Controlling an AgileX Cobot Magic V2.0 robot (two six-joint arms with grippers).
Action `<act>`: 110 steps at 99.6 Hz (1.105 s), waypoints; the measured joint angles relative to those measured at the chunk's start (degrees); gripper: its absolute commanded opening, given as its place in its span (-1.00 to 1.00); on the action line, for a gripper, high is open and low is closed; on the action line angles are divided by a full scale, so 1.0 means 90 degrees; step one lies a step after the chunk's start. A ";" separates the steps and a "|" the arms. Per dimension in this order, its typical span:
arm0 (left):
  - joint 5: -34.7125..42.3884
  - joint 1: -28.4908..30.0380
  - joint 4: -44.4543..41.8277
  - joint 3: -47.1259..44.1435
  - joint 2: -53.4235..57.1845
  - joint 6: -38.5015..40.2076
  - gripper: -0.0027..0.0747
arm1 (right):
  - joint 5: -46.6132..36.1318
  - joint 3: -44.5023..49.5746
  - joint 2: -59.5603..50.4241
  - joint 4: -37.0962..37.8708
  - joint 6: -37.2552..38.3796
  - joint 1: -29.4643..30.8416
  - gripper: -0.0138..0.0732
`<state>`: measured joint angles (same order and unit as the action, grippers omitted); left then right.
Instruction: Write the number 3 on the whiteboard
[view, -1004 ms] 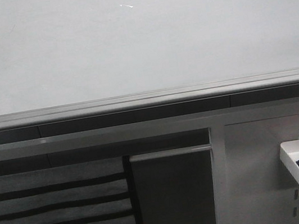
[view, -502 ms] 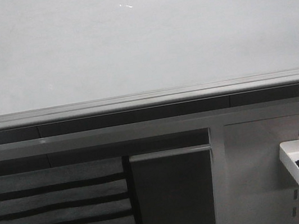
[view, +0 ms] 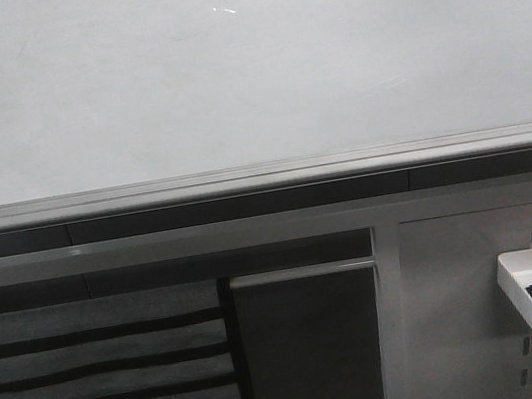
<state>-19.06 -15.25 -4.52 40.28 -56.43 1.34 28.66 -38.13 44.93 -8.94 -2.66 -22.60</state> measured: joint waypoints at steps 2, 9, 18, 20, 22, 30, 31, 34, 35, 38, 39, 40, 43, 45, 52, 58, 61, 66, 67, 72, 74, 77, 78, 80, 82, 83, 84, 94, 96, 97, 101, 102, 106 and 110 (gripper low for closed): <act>0.0053 0.0031 0.0000 0.0070 -0.0144 0.0000 0.26 | -0.0004 0.0000 0.0002 0.0000 0.0000 -0.0011 0.23; 0.0187 0.0174 0.0013 0.0300 -0.0602 0.0000 0.26 | -0.0015 0.0000 0.0013 -0.0003 0.0000 -0.0011 0.23; 0.0334 0.0287 0.0013 0.0535 -0.1158 0.0000 0.26 | -0.0040 0.0000 0.0013 -0.0014 0.0000 -0.0011 0.23; 0.0379 0.0296 0.0013 0.0583 -0.1281 0.0000 0.26 | -0.0038 0.0000 0.0013 -0.0014 0.0000 -0.0011 0.23; 0.0415 0.0313 0.0013 0.0631 -0.1403 0.0000 0.26 | -0.0038 0.0000 0.0013 -0.0014 0.0000 -0.0011 0.23; 0.0559 0.0352 0.0041 0.0786 -0.1805 0.0000 0.26 | -0.0038 0.0000 0.0013 -0.0014 -0.0011 -0.0011 0.23; 0.0596 0.0352 0.0051 0.0798 -0.1872 0.0000 0.26 | -0.0038 0.0000 0.0013 -0.0014 -0.0010 -0.0011 0.23; 0.0701 0.0352 0.0062 0.0849 -0.1997 0.0000 0.26 | -0.0038 0.0000 0.0013 -0.0014 -0.0010 -0.0011 0.23; 0.0753 0.0352 0.0056 0.0859 -0.2027 0.0000 0.26 | -0.0038 0.0000 0.0013 -0.0014 -0.0010 -0.0011 0.23; 0.0847 0.0352 0.0056 0.0898 -0.2170 0.0000 0.26 | -0.0038 0.0000 0.0013 -0.0014 -0.0010 -0.0011 0.23; 0.0876 0.0352 0.0068 0.0915 -0.2197 0.0000 0.26 | -0.0038 0.0000 0.0013 -0.0014 -0.0010 -0.0011 0.23; 0.0925 0.0352 0.0066 0.0913 -0.2223 0.0000 0.26 | -0.0038 0.0000 0.0013 -0.0014 -0.0010 -0.0011 0.23; 0.1018 0.0352 0.0066 0.0943 -0.2341 0.0000 0.26 | -0.0038 0.0000 0.0013 -0.0014 -0.0010 -0.0011 0.23; 0.1077 0.0352 0.0066 0.0955 -0.2400 0.0000 0.26 | -0.0038 0.0000 0.0013 -0.0014 -0.0010 -0.0011 0.23; 0.1254 0.0352 0.0066 0.0984 -0.2572 0.0000 0.26 | -0.0038 0.0000 0.0013 -0.0014 -0.0010 -0.0011 0.23; 0.1370 0.0352 0.0066 0.0995 -0.2673 0.0000 0.26 | -0.0041 0.0000 0.0013 -0.0014 -0.0010 -0.0011 0.23; 0.1448 0.0352 0.0066 0.0995 -0.2719 0.0000 0.26 | -0.0041 0.0000 0.0013 -0.0014 -0.0010 -0.0011 0.23; 0.1580 0.0352 0.0066 0.0995 -0.2792 0.0000 0.25 | -0.0052 0.0000 0.0013 -0.0014 -0.0010 -0.0011 0.23; 0.1595 0.0352 0.0066 0.0995 -0.2790 0.0000 0.25 | -0.0052 0.0000 0.0013 -0.0014 -0.0010 -0.0011 0.23; 0.1667 0.0352 0.0066 0.0995 -0.2834 0.0000 0.23 | -0.0052 0.0000 0.0013 -0.0014 -0.0010 -0.0011 0.23; 0.1686 0.0352 0.0066 0.0995 -0.2850 0.0000 0.20 | -0.0052 0.0000 0.0013 -0.0014 -0.0010 -0.0011 0.23; 0.1702 0.0352 0.0066 0.0995 -0.2879 0.0000 0.14 | -0.0052 0.0000 0.0013 -0.0014 -0.0010 -0.0011 0.23; 0.1702 0.0352 0.0066 0.0995 -0.2880 0.0000 0.12 | -0.0052 0.0000 0.0013 -0.0014 -0.0010 -0.0011 0.23; 0.1702 0.0352 0.0066 0.0995 -0.2892 0.0000 0.07 | -0.0052 0.0000 0.0013 -0.0014 -0.0010 -0.0011 0.23; 0.1702 0.0352 0.0066 0.0995 -0.2896 0.0000 0.01 | -0.0052 0.0000 0.0013 -0.0014 -0.0010 -0.0011 0.23; 0.1702 0.0352 0.0066 0.0995 -0.2908 0.0000 -0.01 | -0.0052 0.0000 0.0013 -0.0014 -0.0010 -0.0011 0.23; 0.1702 0.0352 0.0066 0.0995 -0.2908 0.0000 -0.05 | -0.0052 0.0000 0.0013 -0.0014 -0.0010 -0.0011 0.23; 0.1729 0.0352 0.0066 0.0995 -0.2925 0.0000 -0.31 | -0.0052 0.0000 0.0013 -0.0014 -0.0010 -0.0011 0.23; 0.1728 0.0352 0.0066 0.0995 -0.2936 0.0000 -0.36 | -0.0052 0.0000 0.0013 -0.0014 -0.0010 -0.0011 0.23; 0.1728 0.0352 0.0066 0.0995 -0.2936 0.0000 -0.38 | -0.0052 0.0000 0.0013 -0.0014 -0.0010 -0.0011 0.23; 0.1740 0.0352 0.0066 0.0995 -0.2936 0.0000 -0.46 | -0.0052 0.0000 0.0013 -0.0014 -0.0010 -0.0011 0.23; 0.1740 0.0352 0.0066 0.0995 -0.2936 0.0000 -0.47 | -0.0052 0.0000 0.0013 -0.0014 -0.0010 -0.0011 0.23; 0.1740 0.0352 0.0066 0.0995 -0.2936 0.0000 -0.55 | -0.0052 0.0000 0.0013 -0.0014 -0.0022 -0.0011 0.23; 0.1752 0.0352 0.0066 0.0995 -0.2936 0.0000 -0.61 | -0.0052 0.0000 0.0013 -0.0014 -0.0022 -0.0011 0.23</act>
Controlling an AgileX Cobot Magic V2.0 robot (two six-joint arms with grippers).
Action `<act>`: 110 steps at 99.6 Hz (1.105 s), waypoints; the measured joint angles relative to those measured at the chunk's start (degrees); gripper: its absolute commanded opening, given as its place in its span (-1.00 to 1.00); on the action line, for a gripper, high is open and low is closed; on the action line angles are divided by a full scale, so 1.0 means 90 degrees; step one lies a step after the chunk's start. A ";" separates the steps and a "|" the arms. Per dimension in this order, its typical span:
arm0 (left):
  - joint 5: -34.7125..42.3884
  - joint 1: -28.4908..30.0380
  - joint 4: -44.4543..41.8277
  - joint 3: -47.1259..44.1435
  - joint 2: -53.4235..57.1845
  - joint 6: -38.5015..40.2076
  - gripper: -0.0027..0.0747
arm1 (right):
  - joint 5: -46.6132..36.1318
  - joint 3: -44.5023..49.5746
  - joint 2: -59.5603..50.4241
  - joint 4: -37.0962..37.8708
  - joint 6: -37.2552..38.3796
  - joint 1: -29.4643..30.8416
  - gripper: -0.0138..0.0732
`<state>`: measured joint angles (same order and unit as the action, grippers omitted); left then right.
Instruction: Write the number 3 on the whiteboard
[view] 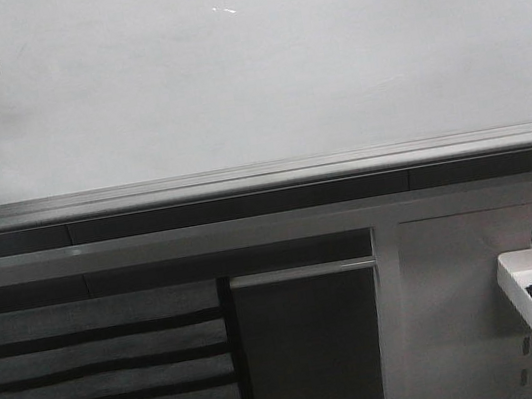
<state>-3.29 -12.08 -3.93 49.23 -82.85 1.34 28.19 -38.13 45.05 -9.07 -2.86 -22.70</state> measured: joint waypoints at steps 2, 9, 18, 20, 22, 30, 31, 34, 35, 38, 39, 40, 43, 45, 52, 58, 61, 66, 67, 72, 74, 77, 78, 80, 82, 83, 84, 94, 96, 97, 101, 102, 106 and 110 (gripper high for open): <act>0.0000 0.0000 0.0000 0.0000 0.0000 0.0000 -0.64 | 0.0000 0.0000 0.0000 0.0000 0.0000 0.0000 0.23; 0.0000 0.0000 0.0000 0.0000 0.0000 0.0000 -0.72 | 0.0000 0.0000 0.0000 0.0000 0.0000 0.0000 0.23; 0.0000 0.0000 0.0000 0.0000 0.0000 0.0000 -0.80 | 0.0000 0.0000 0.0000 0.0000 0.0000 0.0000 0.23; 0.0000 0.0000 0.0000 0.0000 0.0000 0.0000 -0.81 | 0.0000 0.0000 0.0000 0.0000 0.0000 0.0000 0.23; 0.0000 0.0000 0.0000 0.0000 0.0000 0.0000 -0.83 | 0.0000 0.0000 0.0000 0.0000 0.0000 0.0000 0.23; 0.0000 0.0000 0.0000 0.0002 0.0000 0.0000 -0.87 | 0.0000 0.0000 0.0000 0.0000 0.0000 0.0000 0.23; 0.0000 0.0000 0.0000 0.0002 0.0000 0.0000 -0.88 | 0.0000 0.0000 0.0000 0.0000 0.0000 0.0000 0.23; 0.0000 0.0000 0.0000 0.0002 0.0000 0.0000 -0.90 | 0.0000 0.0000 0.0000 0.0000 0.0000 0.0000 0.23; 0.0000 0.0000 0.0000 0.0002 0.0000 0.0000 -0.91 | 0.0000 0.0000 0.0000 0.0000 0.0000 0.0000 0.23; 0.0000 0.0000 0.0000 0.0002 0.0000 0.0000 -0.92 | 0.0000 0.0000 0.0000 0.0000 0.0000 0.0000 0.23; 0.0000 0.0000 0.0000 0.0002 0.0000 0.0000 -0.93 | 0.0000 0.0000 0.0000 0.0000 0.0000 0.0000 0.23; 0.0000 0.0000 0.0000 0.0002 0.0000 0.0000 -0.93 | 0.0000 0.0000 0.0000 0.0000 0.0000 0.0000 0.23; 0.0000 0.0000 -0.0012 0.0002 0.0000 0.0000 -0.94 | 0.0000 0.0000 0.0000 0.0000 0.0000 0.0000 0.23; -0.0015 0.0000 -0.0039 0.0002 0.0000 0.0000 -0.95 | 0.0000 0.0000 0.0000 0.0000 0.0000 0.0000 0.23; -0.0238 0.0000 -0.0234 0.0028 0.0047 0.0000 -0.96 | 0.0018 -0.0018 0.0000 0.0000 0.0000 0.0000 0.23; -0.0666 -0.0085 -0.0475 0.0091 0.0142 0.0000 -0.96 | 0.0121 -0.0089 0.0000 0.0000 0.0000 0.0000 0.23; -0.0907 -0.0144 -0.0594 0.0150 0.0226 0.0000 -0.96 | 0.0183 -0.0139 0.0000 0.0000 0.0000 0.0000 0.23; -0.1359 -0.0277 -0.0784 0.0265 0.0359 -0.0051 -0.96 | 0.0326 -0.0270 0.0000 -0.0028 0.0000 0.0000 0.23; -0.1426 -0.0298 -0.0798 0.0303 0.0378 -0.0091 -0.96 | 0.0347 -0.0288 0.0000 -0.0029 0.0000 0.0000 0.23; -0.1983 -0.0501 -0.0843 0.0446 0.0512 -0.0285 -0.96 | 0.0510 -0.0435 0.0014 -0.0054 0.0000 0.0000 0.23; -0.2129 -0.0556 -0.0843 0.0511 0.0564 -0.0399 -0.96 | 0.0584 -0.0503 0.0031 -0.0054 0.0000 0.0000 0.23; -0.2497 -0.0699 -0.0817 0.0602 0.0630 -0.0560 -0.96 | 0.0689 -0.0598 0.0080 -0.0062 0.0000 0.0000 0.23; -0.2570 -0.0729 -0.0781 0.0651 0.0658 -0.0606 -0.96 | 0.0745 -0.0646 0.0103 -0.0068 0.0000 0.0000 0.23; -0.2796 -0.0818 -0.0709 0.0698 0.0695 -0.0754 -0.96 | 0.0831 -0.0719 0.0125 -0.0077 0.0000 0.0000 0.23; -0.3014 -0.0909 -0.0653 0.0771 0.0729 -0.0919 -0.96 | 0.0895 -0.0768 0.0164 -0.0077 0.0000 0.0000 0.23; -0.3090 -0.0938 -0.0579 0.0818 0.0730 -0.1039 -0.96 | 0.0960 -0.0817 0.0194 -0.0082 0.0000 0.0000 0.23; -0.3239 -0.0997 -0.0537 0.0842 0.0746 -0.1101 -0.96 | 0.0992 -0.0842 0.0211 -0.0082 0.0000 0.0000 0.23; -0.4284 -0.1348 0.0368 0.1178 0.0803 -0.2187 -0.96 | 0.1579 -0.1222 0.0564 -0.0093 0.0000 0.0000 0.23; -0.4518 -0.1406 0.0527 0.1247 0.0814 -0.2453 -0.96 | 0.1672 -0.1274 0.0618 -0.0093 0.0000 0.0000 0.23; -0.4592 -0.1423 0.0688 0.1292 0.0814 -0.2638 -0.96 | 0.1758 -0.1326 0.0676 -0.0093 0.0000 0.0000 0.23; -0.5036 -0.1517 0.1201 0.1391 0.0814 -0.3111 -0.96 | 0.2004 -0.1471 0.0860 -0.0097 -0.0039 0.0000 0.23; -0.5110 -0.1532 0.1286 0.1425 0.0814 -0.3311 -0.96 | 0.2043 -0.1492 0.0890 -0.0114 -0.0039 0.0000 0.23; -0.5499 -0.1610 0.1800 0.1494 0.0814 -0.3815 -0.96 | 0.2249 -0.1616 0.1065 -0.0178 -0.0166 0.0000 0.23; -0.5836 -0.1671 0.2195 0.1543 0.0814 -0.4388 -0.96 | 0.2398 -0.1703 0.1195 -0.0347 -0.0464 0.0000 0.23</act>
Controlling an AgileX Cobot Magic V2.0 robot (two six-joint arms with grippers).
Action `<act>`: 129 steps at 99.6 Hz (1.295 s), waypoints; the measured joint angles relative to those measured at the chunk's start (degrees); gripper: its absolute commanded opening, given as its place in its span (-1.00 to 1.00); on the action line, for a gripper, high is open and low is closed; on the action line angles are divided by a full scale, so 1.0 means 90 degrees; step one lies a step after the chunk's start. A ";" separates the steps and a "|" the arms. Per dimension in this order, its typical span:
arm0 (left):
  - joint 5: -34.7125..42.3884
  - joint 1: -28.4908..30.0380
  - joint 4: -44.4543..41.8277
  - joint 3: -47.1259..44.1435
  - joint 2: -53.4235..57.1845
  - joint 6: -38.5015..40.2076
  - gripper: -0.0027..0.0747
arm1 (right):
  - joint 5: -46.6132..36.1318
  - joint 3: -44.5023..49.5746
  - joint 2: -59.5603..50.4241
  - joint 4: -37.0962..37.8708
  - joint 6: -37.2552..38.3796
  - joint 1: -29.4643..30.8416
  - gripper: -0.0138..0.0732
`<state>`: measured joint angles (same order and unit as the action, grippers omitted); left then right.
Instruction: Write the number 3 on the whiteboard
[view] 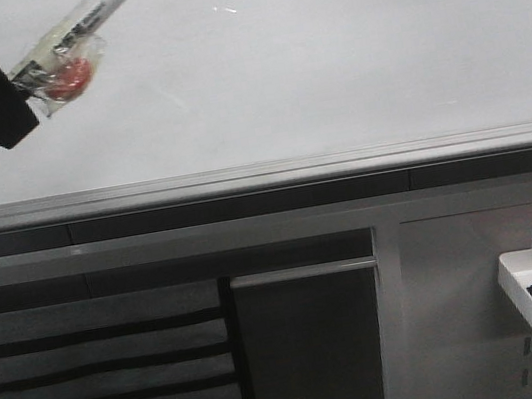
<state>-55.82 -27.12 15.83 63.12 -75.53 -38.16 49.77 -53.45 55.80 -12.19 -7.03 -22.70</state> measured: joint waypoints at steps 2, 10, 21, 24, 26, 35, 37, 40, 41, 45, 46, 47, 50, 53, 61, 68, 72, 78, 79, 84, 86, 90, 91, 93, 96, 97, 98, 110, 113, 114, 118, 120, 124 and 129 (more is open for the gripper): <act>-0.0139 -0.0042 0.0217 0.0030 0.0000 -0.0265 -0.96 | 0.0080 -0.0047 0.0071 -0.0135 -0.0210 0.0000 0.23; -0.0516 -0.0148 0.0927 0.0052 0.0000 -0.1096 -0.96 | 0.0362 -0.0187 0.0336 -0.0788 -0.1121 0.0000 0.23; -0.0774 -0.0320 0.1374 0.0052 0.0000 -0.1736 -0.96 | 0.0704 -0.0323 0.0655 -0.1748 -0.2532 -0.0014 0.23; -0.0786 -0.0379 0.1434 0.0052 0.0000 -0.1806 -0.96 | 0.0830 -0.0385 0.0754 -0.1968 -0.2890 -0.0014 0.23; -0.0799 -0.0416 0.1452 0.0052 0.0000 -0.1853 -0.96 | 0.0905 -0.0420 0.0810 -0.2131 -0.3155 -0.0014 0.23; -0.0840 -0.0604 0.1484 0.0052 0.0000 -0.2022 -0.96 | 0.1101 -0.0565 0.0995 -0.2751 -0.4185 -0.0027 0.23; -0.0837 -0.0649 0.1484 0.0052 0.0000 -0.2052 -0.96 | 0.1124 -0.0601 0.1032 -0.2857 -0.4373 -0.0043 0.23; -0.0837 -0.0712 0.1484 0.0052 0.0000 -0.2063 -0.96 | 0.1150 -0.0663 0.1085 -0.2972 -0.4593 -0.0072 0.23; -0.0837 -0.0727 0.1484 0.0052 0.0000 -0.2082 -0.96 | 0.1150 -0.0676 0.1087 -0.3020 -0.4645 -0.0081 0.23; -0.0837 -0.0827 0.1499 0.0052 0.0000 -0.2090 -0.96 | 0.1176 -0.0755 0.1143 -0.3111 -0.4925 -0.0106 0.23; -0.0837 -0.0843 0.1499 0.0052 0.0000 -0.2090 -0.96 | 0.1176 -0.0769 0.1159 -0.3134 -0.4962 -0.0123 0.23; -0.0848 -0.0876 0.1499 0.0052 0.0000 -0.2090 -0.96 | 0.1188 -0.0797 0.1177 -0.3146 -0.5035 -0.0124 0.23; -0.0846 -0.0938 0.1513 0.0052 0.0000 -0.2094 -0.96 | 0.1203 -0.0853 0.1210 -0.3179 -0.5194 -0.0157 0.23; -0.0846 -0.0995 0.1518 0.0052 0.0000 -0.2094 -0.96 | 0.1226 -0.0912 0.1243 -0.3192 -0.5342 -0.0213 0.23; -0.0846 -0.1138 0.1518 0.0052 0.0000 -0.2118 -0.96 | 0.1296 -0.1087 0.1341 -0.3202 -0.5724 -0.0392 0.23; -0.0846 -0.1230 0.1528 0.0056 0.0000 -0.2130 -0.96 | 0.1319 -0.1212 0.1430 -0.3215 -0.5994 -0.0605 0.23; -0.0846 -0.1261 0.1528 0.0056 0.0000 -0.2142 -0.96 | 0.1319 -0.1259 0.1482 -0.3215 -0.6097 -0.0737 0.23; -0.0846 -0.1276 0.1528 0.0056 0.0000 -0.2142 -0.96 | 0.1319 -0.1358 0.1595 -0.3155 -0.6175 -0.0911 0.23; -0.0846 -0.1278 0.1528 0.0056 0.0000 -0.2142 -0.96 | 0.1319 -0.1361 0.1610 -0.3129 -0.6177 -0.0952 0.23; -0.0846 -0.1278 0.1528 0.0056 0.0000 -0.2142 -0.96 | 0.1308 -0.1434 0.1709 -0.3022 -0.6218 -0.1089 0.23; -0.0846 -0.1278 0.1528 0.0056 0.0000 -0.2155 -0.96 | 0.1294 -0.1460 0.1748 -0.2983 -0.6244 -0.1148 0.23; -0.0846 -0.1278 0.1528 0.0056 0.0000 -0.2184 -0.96 | 0.1282 -0.1511 0.1826 -0.2912 -0.6313 -0.1259 0.23; -0.0846 -0.1278 0.1528 0.0056 0.0000 -0.2184 -0.96 | 0.1278 -0.1519 0.1838 -0.2911 -0.6347 -0.1278 0.23; -0.0846 -0.1278 0.1528 0.0056 0.0000 -0.2203 -0.96 | 0.1266 -0.1532 0.1864 -0.2880 -0.6399 -0.1329 0.23; -0.0846 -0.1278 0.1528 0.0056 0.0000 -0.2213 -0.96 | 0.1229 -0.1560 0.1924 -0.2850 -0.6488 -0.1395 0.23; -0.0846 -0.1278 0.1528 0.0056 0.0000 -0.2218 -0.96 | 0.1213 -0.1560 0.1922 -0.2840 -0.6508 -0.1425 0.23; -0.0846 -0.1278 0.1528 0.0056 0.0000 -0.2218 -0.96 | 0.1214 -0.1560 0.1938 -0.2835 -0.6551 -0.1439 0.23; -0.0846 -0.1278 0.1528 0.0066 0.0000 -0.2250 -0.96 | 0.1068 -0.1573 0.2007 -0.2768 -0.6738 -0.1564 0.23; -0.0846 -0.1278 0.1528 0.0078 0.0000 -0.2250 -0.96 | 0.1043 -0.1585 0.2007 -0.2749 -0.6757 -0.1564 0.23; -0.0846 -0.1278 0.1528 0.0069 0.0000 -0.2260 -0.96 | 0.1028 -0.1583 0.2007 -0.2717 -0.6755 -0.1564 0.23; -0.0846 -0.1278 0.1528 0.0080 0.0000 -0.2260 -0.96 | 0.0984 -0.1596 0.2007 -0.2656 -0.6774 -0.1564 0.23; -0.0846 -0.1278 0.1528 0.0080 0.0000 -0.2260 -0.96 | 0.0964 -0.1596 0.2007 -0.2642 -0.6774 -0.1564 0.23; -0.0846 -0.1278 0.1528 0.0080 0.0000 -0.2260 -0.96 | 0.0938 -0.1608 0.2007 -0.2610 -0.6780 -0.1564 0.23; -0.0846 -0.1278 0.1528 0.0093 0.0000 -0.2260 -0.96 | 0.0932 -0.1608 0.2007 -0.2586 -0.6790 -0.1564 0.17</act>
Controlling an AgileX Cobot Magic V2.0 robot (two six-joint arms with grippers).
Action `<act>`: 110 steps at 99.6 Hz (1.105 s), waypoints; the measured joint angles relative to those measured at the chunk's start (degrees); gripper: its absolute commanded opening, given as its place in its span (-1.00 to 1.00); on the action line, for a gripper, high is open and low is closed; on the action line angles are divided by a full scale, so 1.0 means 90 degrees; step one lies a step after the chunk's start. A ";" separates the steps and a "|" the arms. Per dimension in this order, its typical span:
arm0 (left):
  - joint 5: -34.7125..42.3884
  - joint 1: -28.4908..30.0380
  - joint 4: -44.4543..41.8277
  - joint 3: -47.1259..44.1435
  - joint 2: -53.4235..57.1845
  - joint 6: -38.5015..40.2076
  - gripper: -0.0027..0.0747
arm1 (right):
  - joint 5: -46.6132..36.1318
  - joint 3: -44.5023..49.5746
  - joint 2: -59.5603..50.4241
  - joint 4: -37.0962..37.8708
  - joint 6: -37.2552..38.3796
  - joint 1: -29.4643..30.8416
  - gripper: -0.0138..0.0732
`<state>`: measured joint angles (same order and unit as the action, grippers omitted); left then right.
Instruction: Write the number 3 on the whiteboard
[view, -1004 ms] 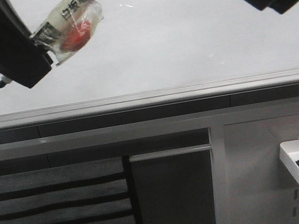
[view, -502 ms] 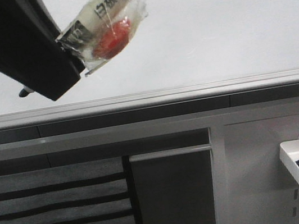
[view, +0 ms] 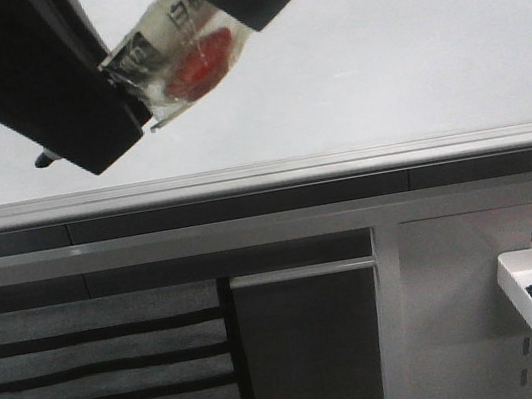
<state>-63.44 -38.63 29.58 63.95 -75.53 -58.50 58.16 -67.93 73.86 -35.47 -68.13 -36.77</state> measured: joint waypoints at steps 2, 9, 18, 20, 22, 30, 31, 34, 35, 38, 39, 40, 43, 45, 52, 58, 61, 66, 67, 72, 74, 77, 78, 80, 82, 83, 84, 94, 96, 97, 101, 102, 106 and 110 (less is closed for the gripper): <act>0.0000 0.0000 0.0000 0.0000 0.0000 0.0000 -0.96 | 0.0000 0.0000 0.0000 0.0000 0.0000 0.0000 0.15; 0.0000 0.0000 0.0000 0.0000 0.0000 0.0000 -0.96 | 0.0000 0.0000 0.0000 0.0005 0.0000 0.0000 0.02; 0.0000 0.0000 0.0000 0.0000 0.0000 0.0000 -0.96 | 0.0000 0.0000 0.0000 0.0015 0.0000 0.0000 -0.12; 0.0000 0.0000 0.0000 0.0000 0.0000 0.0000 -0.96 | 0.0000 0.0000 0.0000 0.0015 0.0000 0.0000 -0.14; 0.0000 0.0000 0.0000 0.0000 0.0000 0.0000 -0.96 | 0.0000 0.0000 0.0000 0.0015 0.0000 0.0000 -0.17; 0.0000 0.0000 0.0000 0.0000 0.0000 0.0000 -0.96 | 0.0000 0.0000 0.0000 0.0015 0.0000 0.0000 -0.23; 0.0000 0.0000 0.0000 0.0000 0.0000 0.0000 -0.96 | 0.0000 0.0000 0.0000 0.0015 0.0000 0.0000 -0.24; 0.0000 0.0000 0.0000 0.0000 0.0000 0.0000 -0.96 | 0.0000 0.0000 0.0000 0.0015 -0.0023 0.0000 -0.27; 0.0000 0.0000 0.0000 0.0000 0.0000 0.0000 -0.96 | 0.0000 0.0000 0.0000 0.0015 -0.0020 0.0000 -0.29; 0.0000 0.0000 0.0000 0.0000 0.0000 0.0000 -0.96 | 0.0000 0.0000 0.0000 0.0015 -0.0020 0.0000 -0.33; 0.0000 0.0000 0.0000 0.0000 0.0000 0.0000 -0.96 | 0.0000 0.0000 0.0000 0.0015 -0.0020 0.0000 -0.34; 0.0000 0.0000 0.0000 0.0011 0.0000 0.0000 -0.96 | 0.0000 0.0000 0.0000 0.0015 -0.0020 0.0000 -0.36; 0.0000 0.0000 0.0000 0.0010 0.0000 0.0000 -0.96 | 0.0014 0.0000 0.0000 0.0015 -0.0020 0.0000 -0.41; 0.0000 0.0000 0.0000 0.0010 0.0000 0.0000 -0.96 | 0.0025 0.0000 0.0000 0.0015 -0.0020 0.0000 -0.45; -0.0004 0.0000 0.0000 0.0010 0.0000 -0.0004 -0.96 | 0.0040 0.0000 0.0000 0.0015 -0.0020 0.0000 -0.56; -0.0014 0.0000 0.0000 0.0010 0.0000 -0.0004 -0.95 | 0.0066 0.0000 0.0000 0.0015 -0.0020 0.0000 -0.62; -0.0026 0.0000 0.0000 0.0010 0.0000 -0.0004 -0.95 | 0.0065 0.0000 0.0000 0.0015 -0.0020 0.0000 -0.64; -0.0026 0.0000 0.0000 0.0010 0.0000 -0.0014 -0.91 | 0.0065 0.0000 0.0000 0.0015 -0.0020 0.0000 -0.64; -0.0026 0.0000 0.0000 0.0010 0.0000 -0.0014 -0.88 | 0.0065 0.0000 0.0000 0.0015 -0.0020 0.0000 -0.64; -0.0026 0.0000 0.0000 0.0010 0.0004 -0.0014 -0.75 | 0.0065 0.0000 0.0000 0.0015 -0.0020 0.0000 -0.64; -0.0026 0.0000 0.0000 0.0010 0.0004 -0.0014 -0.68 | 0.0065 0.0000 0.0000 0.0015 -0.0020 0.0000 -0.64; -0.0026 0.0000 0.0000 0.0010 0.0016 -0.0019 -0.58 | 0.0065 0.0000 0.0000 0.0015 -0.0020 0.0000 -0.64; -0.0026 0.0000 0.0000 0.0010 0.0015 -0.0019 -0.55 | 0.0065 0.0000 0.0000 0.0015 -0.0020 0.0000 -0.64; -0.0026 0.0000 0.0000 0.0010 0.0015 -0.0029 -0.47 | 0.0065 0.0000 0.0000 0.0015 -0.0020 0.0000 -0.64; -0.0026 0.0000 0.0000 0.0010 0.0030 -0.0029 -0.38 | 0.0065 0.0000 0.0000 0.0015 -0.0020 0.0000 -0.64; -0.0026 0.0000 0.0000 0.0010 0.0046 -0.0029 -0.32 | 0.0065 0.0000 0.0000 0.0015 -0.0020 0.0000 -0.64; -0.0013 0.0000 0.0000 0.0010 0.0046 -0.0029 -0.29 | 0.0065 0.0000 0.0000 0.0015 -0.0020 0.0000 -0.64; 0.0197 0.0000 0.0000 0.0010 0.0189 0.0022 0.02 | 0.0065 0.0000 0.0000 0.0031 0.0046 0.0000 -0.64; 0.0256 0.0000 0.0000 0.0010 0.0232 0.0052 0.05 | 0.0065 0.0000 0.0000 0.0031 0.0079 0.0000 -0.64; 0.0276 0.0000 -0.0014 0.0010 0.0265 0.0083 0.06 | 0.0054 0.0000 -0.0016 0.0047 0.0081 0.0000 -0.64; 0.0400 0.0000 -0.0071 0.0010 0.0359 0.0207 0.07 | 0.0020 0.0000 -0.0059 0.0104 0.0187 0.0000 -0.64; 0.0447 0.0000 -0.0098 0.0010 0.0400 0.0231 0.07 | 0.0004 0.0000 -0.0088 0.0119 0.0230 0.0000 -0.64; 0.0547 0.0000 -0.0186 0.0010 0.0517 0.0397 0.07 | -0.0058 0.0000 -0.0163 0.0226 0.0374 0.0000 -0.64; 0.0651 0.0000 -0.0322 0.0010 0.0674 0.0548 0.07 | -0.0151 0.0000 -0.0280 0.0401 0.0625 0.0000 -0.64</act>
<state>-57.58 -38.63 26.69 64.04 -69.46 -53.57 56.80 -67.93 71.35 -31.86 -62.51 -36.77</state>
